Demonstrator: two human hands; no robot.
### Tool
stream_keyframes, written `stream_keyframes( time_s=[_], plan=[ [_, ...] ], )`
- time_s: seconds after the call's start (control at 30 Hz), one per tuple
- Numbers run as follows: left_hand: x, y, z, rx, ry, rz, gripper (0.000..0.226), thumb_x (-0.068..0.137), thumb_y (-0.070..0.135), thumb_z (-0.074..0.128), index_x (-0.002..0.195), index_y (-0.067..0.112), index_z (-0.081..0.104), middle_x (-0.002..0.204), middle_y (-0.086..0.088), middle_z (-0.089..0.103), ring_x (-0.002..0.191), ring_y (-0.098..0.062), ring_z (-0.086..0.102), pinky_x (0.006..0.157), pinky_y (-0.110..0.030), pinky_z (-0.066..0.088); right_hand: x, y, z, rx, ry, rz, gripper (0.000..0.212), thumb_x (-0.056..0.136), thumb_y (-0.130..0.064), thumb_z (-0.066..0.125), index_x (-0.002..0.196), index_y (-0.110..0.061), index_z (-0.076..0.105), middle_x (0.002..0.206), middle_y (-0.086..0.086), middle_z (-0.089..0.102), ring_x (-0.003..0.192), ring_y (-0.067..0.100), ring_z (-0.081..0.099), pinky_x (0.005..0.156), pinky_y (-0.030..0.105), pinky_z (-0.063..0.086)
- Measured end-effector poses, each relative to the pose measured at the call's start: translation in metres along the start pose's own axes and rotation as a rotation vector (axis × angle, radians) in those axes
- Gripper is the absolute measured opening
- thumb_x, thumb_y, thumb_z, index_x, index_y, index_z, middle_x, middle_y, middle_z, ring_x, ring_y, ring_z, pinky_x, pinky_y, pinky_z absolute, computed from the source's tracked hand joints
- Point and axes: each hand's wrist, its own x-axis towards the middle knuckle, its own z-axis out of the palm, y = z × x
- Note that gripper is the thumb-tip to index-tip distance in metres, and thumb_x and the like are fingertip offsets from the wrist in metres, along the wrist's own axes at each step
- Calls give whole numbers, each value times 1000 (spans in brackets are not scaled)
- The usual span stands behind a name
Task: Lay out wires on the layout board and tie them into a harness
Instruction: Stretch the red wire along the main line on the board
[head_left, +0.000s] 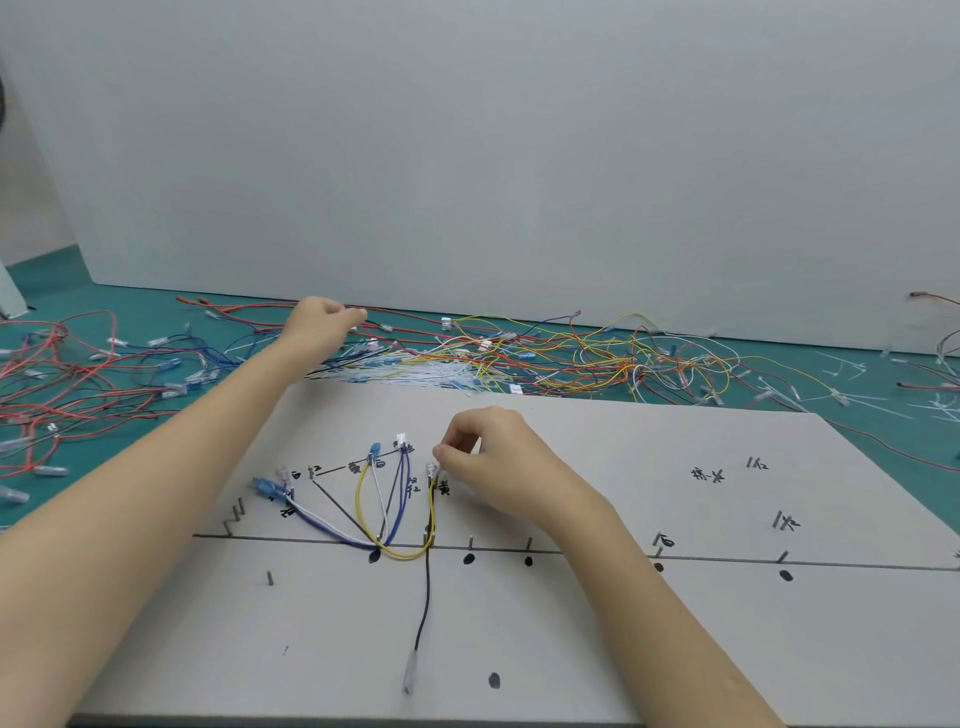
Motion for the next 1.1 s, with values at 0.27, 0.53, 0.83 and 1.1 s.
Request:
stream_keyframes(
  time_s=[0.27, 0.53, 0.83, 1.1],
  plan=[
    [-4, 5, -7, -231, -158, -132, 30, 80, 44, 67, 65, 22, 53, 66, 5, 51, 63, -12, 45, 61, -29, 35, 0, 0, 0, 0, -1, 3, 17, 90, -27, 56, 79, -19, 66, 82, -5, 67, 61, 5, 52, 60, 28, 45],
    [-12, 7, -5, -119, -138, -36, 32, 75, 32, 75, 64, 16, 50, 67, 0, 41, 65, -16, 39, 61, -30, 34, 0, 0, 0, -7, -2, 11, 16, 90, -28, 56, 80, -19, 66, 82, -6, 66, 62, 5, 52, 60, 27, 45],
    [-15, 19, -5, -109, -44, -282, 43, 89, 44, 44, 57, 16, 37, 54, -2, 33, 49, -19, 25, 49, -25, 18, -1, -1, 0, -4, -6, 11, 16, 90, -28, 56, 79, -20, 65, 84, -5, 66, 64, 6, 53, 60, 28, 45],
    [-13, 32, -16, -733, -227, -330, 45, 96, 25, 26, 52, 19, 31, 35, 6, 22, 36, -11, 16, 44, -22, 15, -1, -1, -1, -1, -9, 20, 16, 90, -28, 56, 80, -20, 66, 83, -6, 66, 61, 5, 52, 59, 27, 43]
  ],
)
